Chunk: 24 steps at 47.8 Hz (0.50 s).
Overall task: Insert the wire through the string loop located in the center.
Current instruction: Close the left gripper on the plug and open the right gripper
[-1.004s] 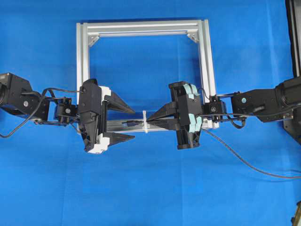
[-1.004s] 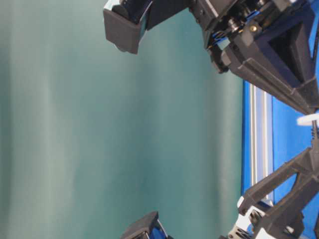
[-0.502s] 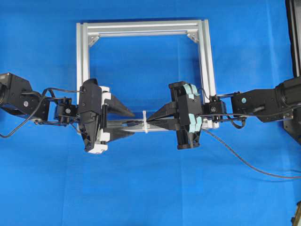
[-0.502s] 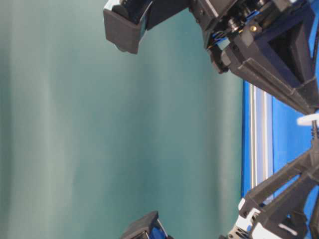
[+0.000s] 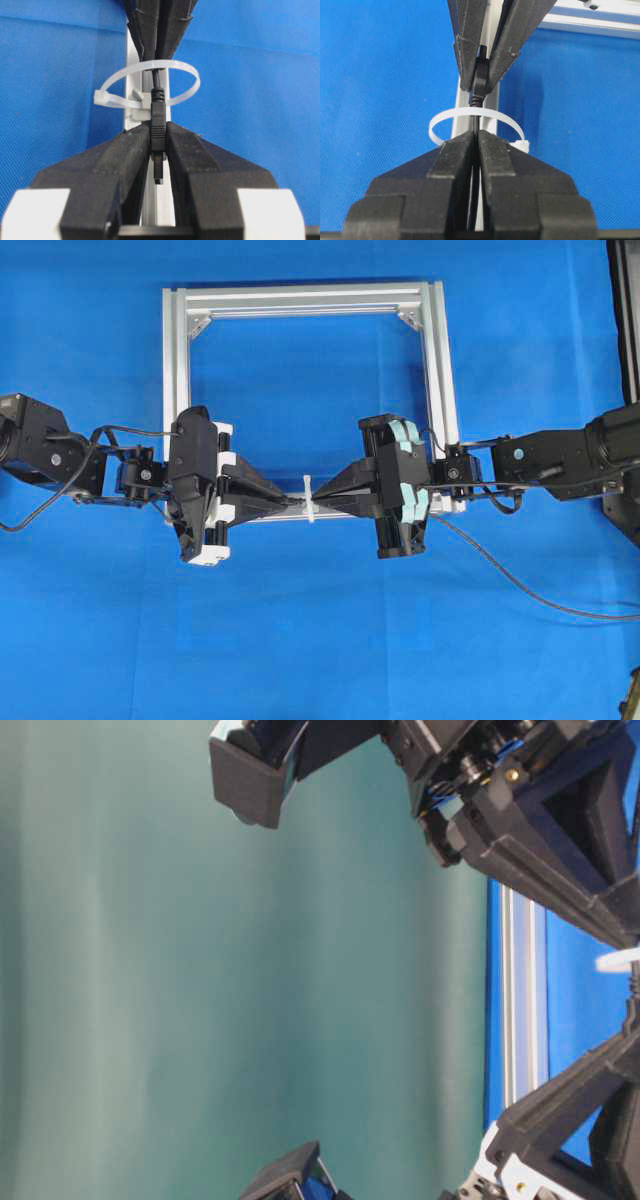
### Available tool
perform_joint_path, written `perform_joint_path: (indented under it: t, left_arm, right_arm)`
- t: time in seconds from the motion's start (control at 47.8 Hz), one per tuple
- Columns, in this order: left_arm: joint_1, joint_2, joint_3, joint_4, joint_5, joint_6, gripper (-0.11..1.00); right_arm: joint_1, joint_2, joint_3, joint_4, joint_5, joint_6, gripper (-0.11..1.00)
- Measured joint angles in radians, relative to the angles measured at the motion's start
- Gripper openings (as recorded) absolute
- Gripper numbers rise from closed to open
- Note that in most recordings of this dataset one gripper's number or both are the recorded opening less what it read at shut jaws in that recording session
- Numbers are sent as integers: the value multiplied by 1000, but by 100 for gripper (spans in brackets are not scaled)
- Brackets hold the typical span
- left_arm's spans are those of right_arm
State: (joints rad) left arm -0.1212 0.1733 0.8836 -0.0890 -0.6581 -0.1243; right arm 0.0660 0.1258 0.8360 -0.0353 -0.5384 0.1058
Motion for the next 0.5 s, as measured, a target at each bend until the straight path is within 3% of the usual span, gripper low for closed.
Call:
perform_joint_path:
  t: [0.272, 0.356, 0.502]
  left_arm:
    - [2, 0, -2, 0, 2, 0, 8]
    - [0, 0, 0, 0, 2, 0, 8]
    - [0, 0, 0, 0, 2, 0, 8]
  right_arm:
    - [0, -2, 0, 0, 2, 0, 4]
    - [0, 0, 0, 0, 8, 0, 20]
    - [0, -2, 0, 0, 15, 0, 63]
